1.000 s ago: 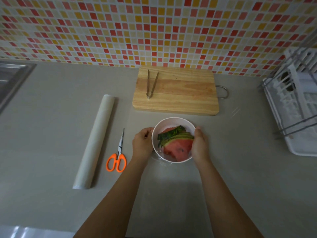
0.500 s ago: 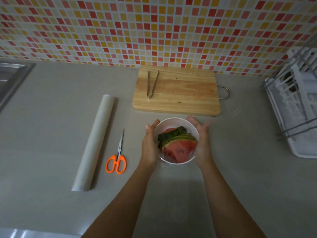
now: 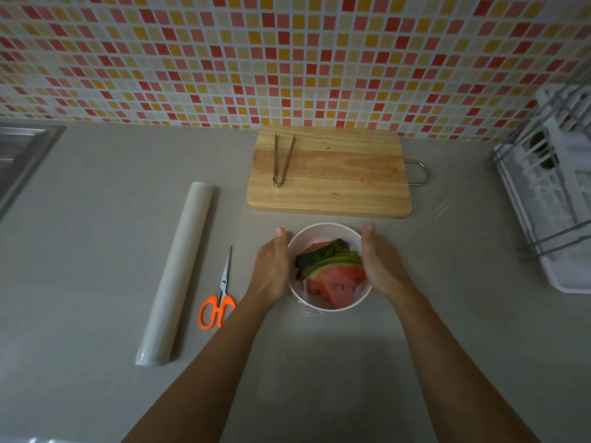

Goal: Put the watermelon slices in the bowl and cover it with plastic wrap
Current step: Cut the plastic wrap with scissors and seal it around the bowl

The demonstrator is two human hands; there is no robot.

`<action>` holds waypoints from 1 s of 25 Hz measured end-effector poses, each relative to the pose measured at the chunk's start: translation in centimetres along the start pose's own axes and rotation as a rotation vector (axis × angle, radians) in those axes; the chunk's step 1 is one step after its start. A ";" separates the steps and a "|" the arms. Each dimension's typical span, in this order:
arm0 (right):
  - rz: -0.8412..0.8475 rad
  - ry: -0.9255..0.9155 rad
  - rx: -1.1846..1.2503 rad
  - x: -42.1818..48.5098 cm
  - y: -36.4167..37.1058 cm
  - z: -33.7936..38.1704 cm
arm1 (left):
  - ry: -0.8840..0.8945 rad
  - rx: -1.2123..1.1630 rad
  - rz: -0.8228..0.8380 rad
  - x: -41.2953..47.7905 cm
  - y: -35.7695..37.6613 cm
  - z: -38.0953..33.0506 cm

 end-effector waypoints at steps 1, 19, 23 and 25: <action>0.005 -0.051 0.024 0.1 -0.1 0.1 | 0.021 -0.008 0.016 0.5 -0.3 -0.1; -0.052 -0.116 -0.193 -0.4 1.3 1.5 | 0.157 0.232 0.219 2.7 1.3 -1.3; 0.012 -0.141 -0.069 -0.5 0.2 2.5 | 0.196 0.232 0.230 3.3 0.7 -2.3; -0.069 -0.091 0.109 -0.4 -0.2 2.2 | 0.172 0.082 0.245 3.8 0.7 -2.5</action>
Point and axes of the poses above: each hand's wrist, its own x-axis towards the middle knuckle, its own y-axis out of the palm, z = x × y, the point moved 2 cm from there along x, towards the middle knuckle, and after that the axes turned 11 degrees about y, right-handed, at the moved point
